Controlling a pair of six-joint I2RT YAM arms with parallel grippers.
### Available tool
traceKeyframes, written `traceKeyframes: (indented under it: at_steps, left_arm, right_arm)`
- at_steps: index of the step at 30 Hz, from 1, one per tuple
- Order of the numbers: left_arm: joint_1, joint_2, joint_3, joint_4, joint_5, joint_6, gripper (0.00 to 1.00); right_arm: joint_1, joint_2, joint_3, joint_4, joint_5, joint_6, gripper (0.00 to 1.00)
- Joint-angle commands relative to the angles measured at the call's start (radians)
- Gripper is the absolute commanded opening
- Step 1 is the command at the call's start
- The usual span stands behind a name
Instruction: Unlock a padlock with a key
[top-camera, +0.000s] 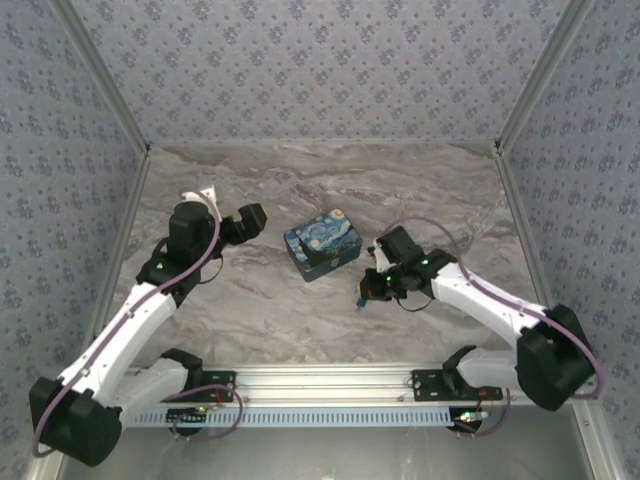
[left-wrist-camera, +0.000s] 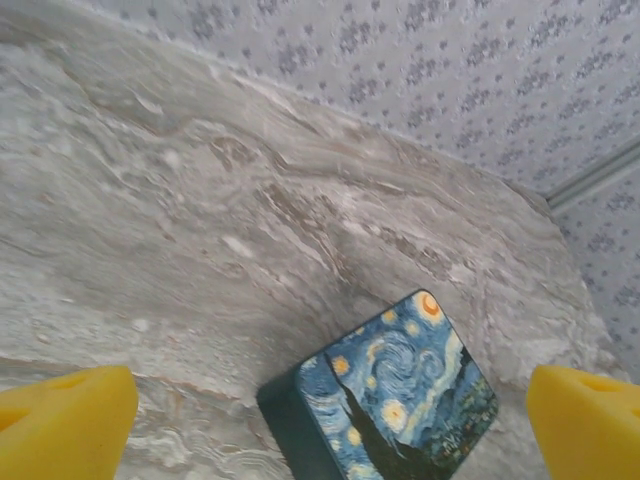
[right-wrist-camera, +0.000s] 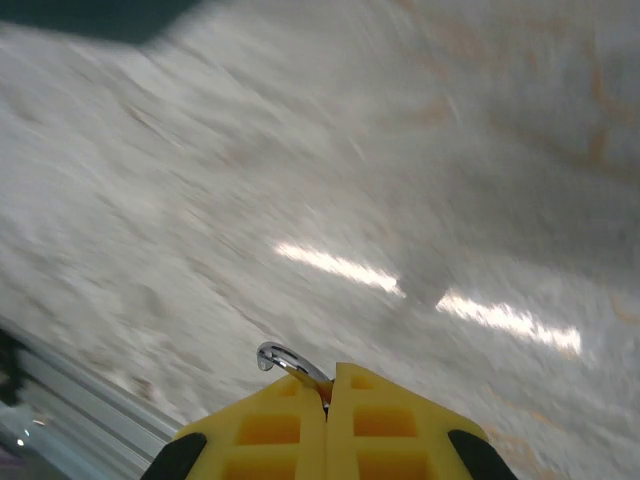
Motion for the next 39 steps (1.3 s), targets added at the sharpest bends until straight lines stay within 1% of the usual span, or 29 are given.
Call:
traceKeyframes:
  at_steps: [1,5,6,7,9,11,12,14,18,20,24,27,30,32,35,37,39]
  left_arm:
    - [0.015,-0.033,-0.015,-0.056,-0.083,0.051,1.0]
    - [0.023,-0.043,-0.018,-0.071,-0.085,0.051,0.99]
    - [0.025,-0.045,-0.018,-0.072,-0.084,0.051,0.99]
    - [0.025,-0.046,-0.02,-0.073,-0.085,0.052,1.0]
    - [0.024,-0.05,-0.021,-0.073,-0.085,0.051,1.0]
    - [0.025,-0.054,-0.02,-0.073,-0.085,0.053,0.99]
    - [0.026,-0.057,-0.019,-0.073,-0.085,0.055,0.99]
    - [0.027,-0.064,-0.015,-0.074,-0.088,0.06,0.99]
    - [0.029,-0.084,-0.005,-0.084,-0.12,0.083,0.99]
    - [0.029,-0.105,-0.004,-0.088,-0.157,0.101,0.99]
    - [0.031,-0.162,-0.014,-0.09,-0.261,0.155,0.99]
    - [0.032,-0.216,-0.045,-0.05,-0.369,0.222,0.99]
    - [0.036,-0.261,-0.11,0.044,-0.488,0.29,1.0]
    - [0.046,-0.274,-0.166,0.127,-0.53,0.351,0.99]
    - [0.074,-0.269,-0.247,0.255,-0.521,0.434,1.0]
    - [0.098,-0.252,-0.284,0.325,-0.505,0.462,0.99]
    - [0.128,-0.222,-0.294,0.339,-0.503,0.46,0.99]
  right_arm:
    - [0.009,0.068,0.023,-0.118,0.021,0.006,0.01]
    - [0.015,0.123,0.036,-0.066,0.033,0.006,0.01]
    - [0.014,0.133,0.041,-0.062,0.043,0.004,0.02]
    - [0.013,0.141,0.046,-0.06,0.057,0.002,0.05]
    - [0.009,0.148,0.054,-0.061,0.084,-0.001,0.16]
    - [0.005,0.138,0.07,-0.068,0.104,-0.005,0.3]
    - [0.004,0.128,0.078,-0.074,0.115,-0.009,0.34]
    - [0.002,0.084,0.103,-0.097,0.162,-0.022,0.4]
    - [-0.02,-0.04,0.129,-0.112,0.272,-0.06,0.47]
    - [-0.041,-0.122,0.134,-0.097,0.344,-0.066,0.5]
    - [-0.085,-0.288,0.106,-0.043,0.456,-0.134,0.66]
    - [-0.156,-0.416,0.043,0.048,0.499,-0.19,0.82]
    - [-0.238,-0.533,-0.056,0.169,0.523,-0.269,0.99]
    - [-0.283,-0.596,-0.153,0.278,0.572,-0.33,1.0]
    - [-0.348,-0.64,-0.308,0.496,0.606,-0.447,1.0]
    - [-0.397,-0.624,-0.406,0.66,0.593,-0.516,1.0]
    - [-0.461,-0.565,-0.468,0.804,0.554,-0.534,1.0]
